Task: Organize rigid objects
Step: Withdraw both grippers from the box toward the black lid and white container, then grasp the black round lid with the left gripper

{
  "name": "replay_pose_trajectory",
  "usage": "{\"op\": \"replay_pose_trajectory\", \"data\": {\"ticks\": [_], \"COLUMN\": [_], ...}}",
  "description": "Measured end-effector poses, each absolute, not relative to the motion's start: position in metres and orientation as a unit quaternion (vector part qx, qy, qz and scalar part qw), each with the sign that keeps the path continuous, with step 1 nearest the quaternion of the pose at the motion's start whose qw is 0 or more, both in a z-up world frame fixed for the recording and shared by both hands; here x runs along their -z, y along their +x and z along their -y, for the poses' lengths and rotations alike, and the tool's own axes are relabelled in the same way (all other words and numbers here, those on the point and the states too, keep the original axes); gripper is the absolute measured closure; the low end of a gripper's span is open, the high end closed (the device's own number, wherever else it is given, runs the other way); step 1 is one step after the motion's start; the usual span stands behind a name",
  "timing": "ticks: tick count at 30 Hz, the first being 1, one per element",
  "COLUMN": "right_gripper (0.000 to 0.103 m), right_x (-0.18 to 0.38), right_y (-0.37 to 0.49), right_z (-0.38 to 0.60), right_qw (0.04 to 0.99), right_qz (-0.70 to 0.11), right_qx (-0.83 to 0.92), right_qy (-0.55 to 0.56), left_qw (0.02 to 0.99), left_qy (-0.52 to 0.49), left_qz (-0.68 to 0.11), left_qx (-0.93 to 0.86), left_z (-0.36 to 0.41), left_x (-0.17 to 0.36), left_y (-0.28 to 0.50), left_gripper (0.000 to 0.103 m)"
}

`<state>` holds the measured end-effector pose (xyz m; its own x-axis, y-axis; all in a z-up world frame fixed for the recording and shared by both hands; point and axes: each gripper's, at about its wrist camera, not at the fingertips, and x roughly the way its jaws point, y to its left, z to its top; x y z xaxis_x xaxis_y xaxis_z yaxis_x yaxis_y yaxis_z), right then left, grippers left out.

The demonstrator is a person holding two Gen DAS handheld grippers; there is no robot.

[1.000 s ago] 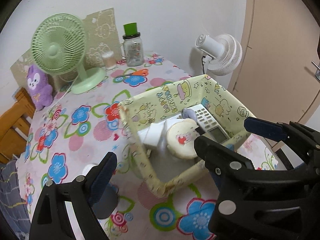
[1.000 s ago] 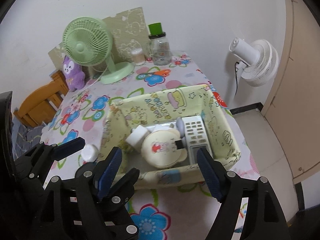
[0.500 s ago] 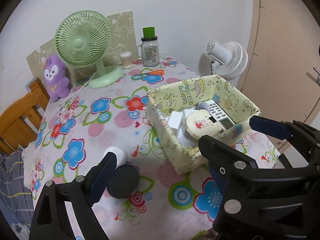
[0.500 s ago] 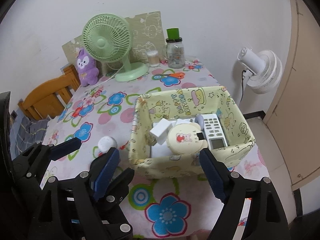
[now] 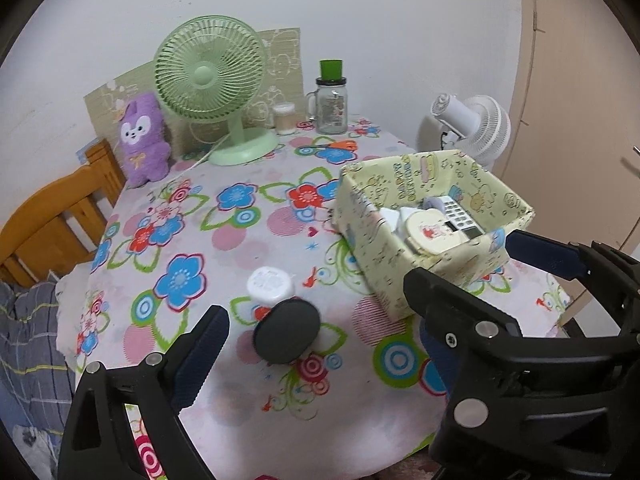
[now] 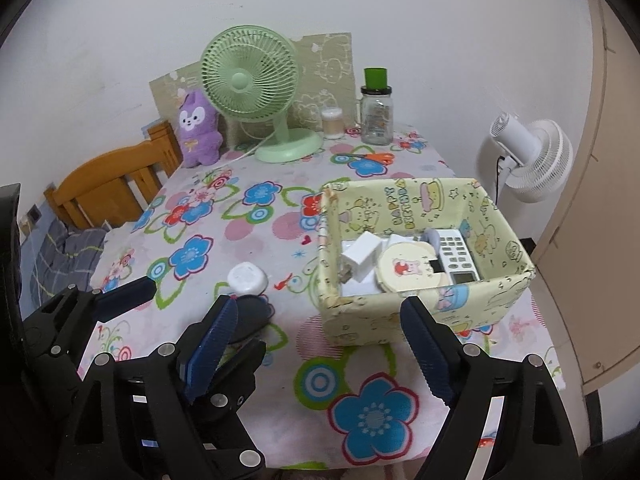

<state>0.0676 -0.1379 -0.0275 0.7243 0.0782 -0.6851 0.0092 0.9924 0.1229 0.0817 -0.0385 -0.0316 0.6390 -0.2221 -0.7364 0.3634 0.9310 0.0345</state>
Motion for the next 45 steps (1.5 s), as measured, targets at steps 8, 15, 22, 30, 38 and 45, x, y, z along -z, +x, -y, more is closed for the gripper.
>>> {"op": "replay_pose_trajectory", "data": {"ticks": [8,15,22,30,38,45], "right_gripper": [0.023,0.044,0.057,0.077,0.078,0.078], "right_x": [0.036,0.054,0.079,0.099,0.111,0.117], "right_y": [0.061,0.063,0.073,0.093,0.112,0.124], "right_z": [0.118,0.109,0.099,0.088,0.078,0.084], "right_qw": [0.933,0.929,0.924,0.917,0.91,0.904], "right_qz": [-0.355,-0.364,-0.377,-0.391,-0.407,-0.422], "right_qx": [-0.035,-0.052,-0.06,-0.076,-0.072,-0.062], "right_qy": [0.04,0.029,0.006,0.004,-0.007,0.011], "left_qw": [0.903,0.903,0.898,0.893,0.885,0.886], "left_qy": [0.084,0.091,0.094,0.083,0.083,0.065], "left_qz": [-0.394,-0.397,-0.408,-0.424,-0.436,-0.432], "left_qx": [0.146,0.138,0.134,0.125,0.138,0.154], "left_z": [0.022,0.017,0.013,0.003,0.006,0.006], "left_x": [0.045,0.066,0.093,0.115,0.134,0.138], "left_y": [0.077,0.079,0.089,0.11,0.132,0.141], "left_gripper": [0.004,0.004,0.004,0.004,0.004,0.01]}}
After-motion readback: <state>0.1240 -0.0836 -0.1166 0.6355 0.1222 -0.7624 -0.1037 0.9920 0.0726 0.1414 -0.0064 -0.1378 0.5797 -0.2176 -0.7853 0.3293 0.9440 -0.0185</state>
